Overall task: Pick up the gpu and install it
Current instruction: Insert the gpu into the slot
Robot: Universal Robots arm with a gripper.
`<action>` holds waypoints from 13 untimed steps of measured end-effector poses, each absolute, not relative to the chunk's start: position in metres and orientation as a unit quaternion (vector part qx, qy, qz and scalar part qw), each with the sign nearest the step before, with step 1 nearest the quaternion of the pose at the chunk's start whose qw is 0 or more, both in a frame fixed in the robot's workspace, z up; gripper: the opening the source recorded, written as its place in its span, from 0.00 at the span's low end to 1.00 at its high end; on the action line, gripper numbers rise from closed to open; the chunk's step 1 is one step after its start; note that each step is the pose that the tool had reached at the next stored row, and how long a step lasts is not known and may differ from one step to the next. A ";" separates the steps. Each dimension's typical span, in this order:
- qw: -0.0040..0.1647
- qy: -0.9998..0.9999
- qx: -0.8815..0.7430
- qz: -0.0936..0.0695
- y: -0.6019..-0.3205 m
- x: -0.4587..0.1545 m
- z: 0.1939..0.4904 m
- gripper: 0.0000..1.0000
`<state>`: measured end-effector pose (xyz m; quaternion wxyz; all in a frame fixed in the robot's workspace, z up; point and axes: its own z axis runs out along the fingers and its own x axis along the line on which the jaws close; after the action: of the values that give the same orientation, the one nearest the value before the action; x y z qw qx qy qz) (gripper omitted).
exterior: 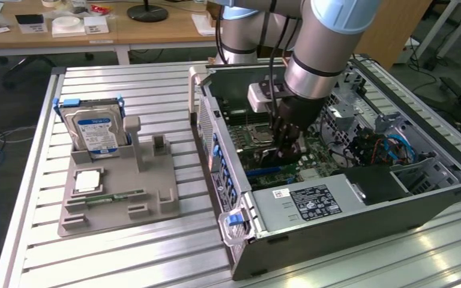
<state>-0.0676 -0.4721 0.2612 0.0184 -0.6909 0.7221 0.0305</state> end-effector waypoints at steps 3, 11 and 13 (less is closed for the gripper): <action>0.018 0.722 -0.691 0.030 -0.472 -0.068 0.260 0.26; 0.018 0.723 -0.690 0.030 -0.472 -0.069 0.257 0.26; 0.018 0.723 -0.690 0.030 -0.472 -0.069 0.257 0.26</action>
<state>-0.0686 -0.4721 0.2574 0.0178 -0.6904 0.7226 0.0299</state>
